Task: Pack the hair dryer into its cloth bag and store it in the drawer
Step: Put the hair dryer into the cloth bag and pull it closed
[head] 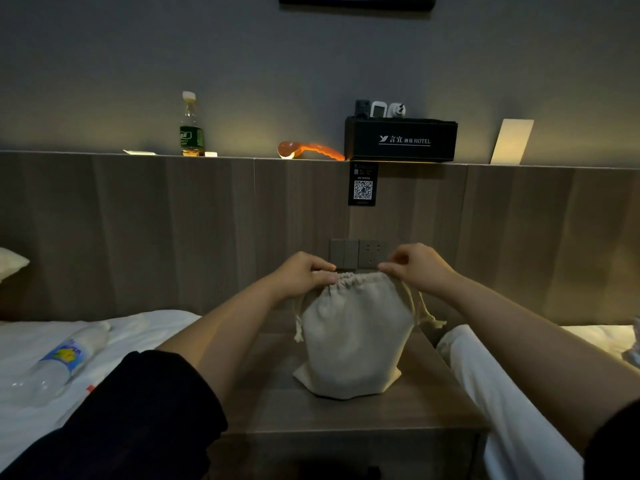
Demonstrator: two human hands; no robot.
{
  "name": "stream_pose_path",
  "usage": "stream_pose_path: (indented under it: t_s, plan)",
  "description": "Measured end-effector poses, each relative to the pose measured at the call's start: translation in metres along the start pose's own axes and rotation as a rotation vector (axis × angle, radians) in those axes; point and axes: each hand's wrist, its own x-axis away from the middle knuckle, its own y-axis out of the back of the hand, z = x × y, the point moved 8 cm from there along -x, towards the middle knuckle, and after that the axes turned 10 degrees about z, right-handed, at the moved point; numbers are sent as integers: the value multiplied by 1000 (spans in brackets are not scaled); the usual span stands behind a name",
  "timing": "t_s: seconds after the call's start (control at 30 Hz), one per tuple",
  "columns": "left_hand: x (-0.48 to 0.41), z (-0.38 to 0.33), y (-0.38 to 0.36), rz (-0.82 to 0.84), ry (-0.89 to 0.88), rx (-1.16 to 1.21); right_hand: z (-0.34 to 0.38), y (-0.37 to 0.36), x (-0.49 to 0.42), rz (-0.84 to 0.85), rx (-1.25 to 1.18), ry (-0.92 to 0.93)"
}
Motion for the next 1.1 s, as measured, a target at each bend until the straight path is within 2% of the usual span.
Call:
stream_pose_path:
  t_s: [0.1, 0.2, 0.27, 0.4, 0.43, 0.5, 0.6, 0.7, 0.8, 0.9, 1.0, 1.1]
  plan:
    - [0, 8, 1, -11, 32, 33, -8, -6, 6, 151, -63, -15]
    - [2, 12, 10, -176, 38, 79, -9, -12, 11, 241, -99, -9]
    - [2, 12, 11, -222, 23, 143, -9, -7, 10, 166, -92, -9]
    - [0, 11, 6, -108, 18, 136, -18, 9, 10, -99, -61, -122]
    - [1, 10, 7, -101, 11, 95, -19, 10, 10, -114, -75, -128]
    - [2, 13, 13, -114, 24, 1, -21, 9, 9, -39, -135, -100]
    - [4, 19, 16, -71, 68, 31, -24, 8, 10, 104, -201, -60]
    - [5, 13, 21, -177, 74, 79, -32, 12, 6, 15, -259, -81]
    - [7, 23, 34, -388, 104, 341, -53, 27, 9, -218, -356, -152]
    - [7, 38, 35, -475, 139, 573, -76, 37, 21, -424, -339, -235]
    - [3, 37, 11, -414, 118, 862, -82, 23, 22, -426, -400, -290]
    - [-1, 24, 1, -362, 36, 1137, -61, 12, 17, -335, -389, -183]
